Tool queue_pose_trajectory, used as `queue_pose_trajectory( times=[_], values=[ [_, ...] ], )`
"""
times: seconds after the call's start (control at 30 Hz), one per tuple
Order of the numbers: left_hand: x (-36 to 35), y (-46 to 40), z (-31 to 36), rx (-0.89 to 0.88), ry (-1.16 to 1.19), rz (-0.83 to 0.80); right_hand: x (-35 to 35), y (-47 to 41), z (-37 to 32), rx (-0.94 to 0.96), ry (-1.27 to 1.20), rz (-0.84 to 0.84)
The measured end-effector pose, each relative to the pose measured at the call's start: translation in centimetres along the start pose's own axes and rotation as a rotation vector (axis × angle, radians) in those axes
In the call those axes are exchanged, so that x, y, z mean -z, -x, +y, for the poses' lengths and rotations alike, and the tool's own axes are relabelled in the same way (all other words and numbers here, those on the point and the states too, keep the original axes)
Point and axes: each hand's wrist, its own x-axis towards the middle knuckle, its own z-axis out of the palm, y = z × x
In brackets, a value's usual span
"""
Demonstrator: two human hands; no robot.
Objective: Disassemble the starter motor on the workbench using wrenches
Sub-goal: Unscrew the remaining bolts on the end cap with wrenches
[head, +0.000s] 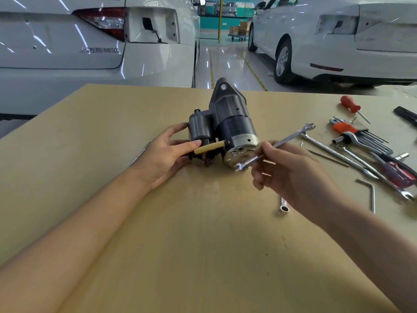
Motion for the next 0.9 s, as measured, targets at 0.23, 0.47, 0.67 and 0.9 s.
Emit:
queue_pose_trajectory(
  times=[0.23,0.47,0.67,0.9],
  values=[
    [0.1,-0.2,-0.1,-0.005,0.009,-0.004,0.4,-0.4,-0.4,0.051,0.061,0.033],
    [0.2,-0.2,-0.1,-0.009,-0.001,-0.001,0.3,-1.2,0.8,-0.045,-0.197,0.213],
    [0.3,-0.3,-0.3,-0.009,-0.006,0.001,0.3,-1.4,1.1,-0.032,-0.253,0.235],
    [0.4,-0.4,-0.3,-0.013,0.007,0.002,0.3,-1.2,1.6,0.002,-0.267,0.202]
  ],
)
